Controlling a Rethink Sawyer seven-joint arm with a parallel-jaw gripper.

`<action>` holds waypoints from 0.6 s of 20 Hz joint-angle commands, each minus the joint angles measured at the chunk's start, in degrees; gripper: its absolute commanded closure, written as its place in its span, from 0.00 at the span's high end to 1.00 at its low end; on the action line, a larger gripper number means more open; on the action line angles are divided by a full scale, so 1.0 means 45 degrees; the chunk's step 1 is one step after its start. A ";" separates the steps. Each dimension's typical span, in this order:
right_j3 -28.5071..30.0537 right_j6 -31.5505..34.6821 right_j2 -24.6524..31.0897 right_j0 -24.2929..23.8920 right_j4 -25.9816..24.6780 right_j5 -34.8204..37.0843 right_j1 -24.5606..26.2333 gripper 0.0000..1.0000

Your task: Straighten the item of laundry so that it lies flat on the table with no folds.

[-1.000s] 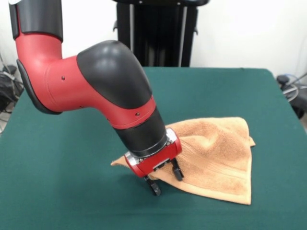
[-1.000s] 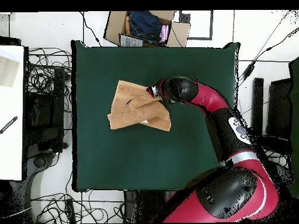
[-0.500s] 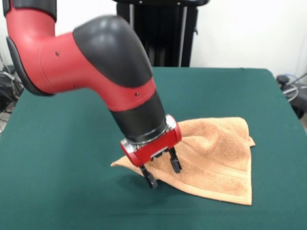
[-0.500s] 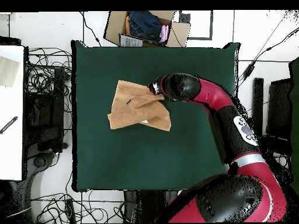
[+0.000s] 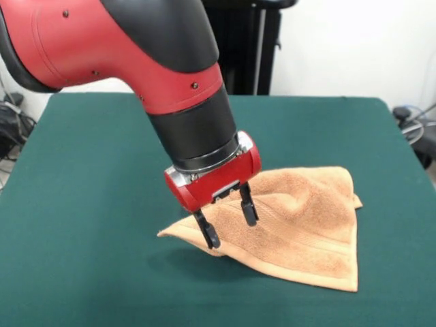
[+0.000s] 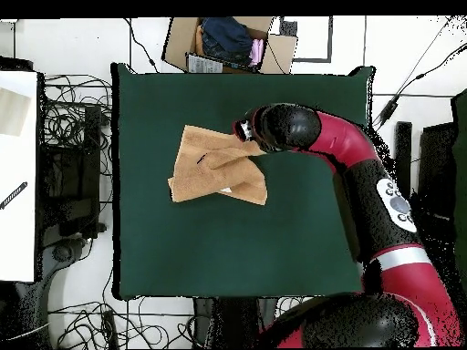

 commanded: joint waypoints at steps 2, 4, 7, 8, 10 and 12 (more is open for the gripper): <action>0.0763 0.1135 -0.0171 0.0487 0.0302 0.1171 -0.0150 1.00; 0.0657 0.1124 -0.0200 0.0549 0.0348 0.1334 -0.0222 1.00; 0.0777 0.1075 -0.0170 0.0480 0.0393 0.1324 -0.0322 1.00; 0.0818 0.1100 -0.0168 0.0482 0.0422 0.1383 -0.0441 1.00; 0.1024 0.1133 -0.0148 0.0438 0.0480 0.1461 -0.0778 1.00; 0.1237 0.1222 -0.0135 0.0427 0.0492 0.1416 -0.1158 1.00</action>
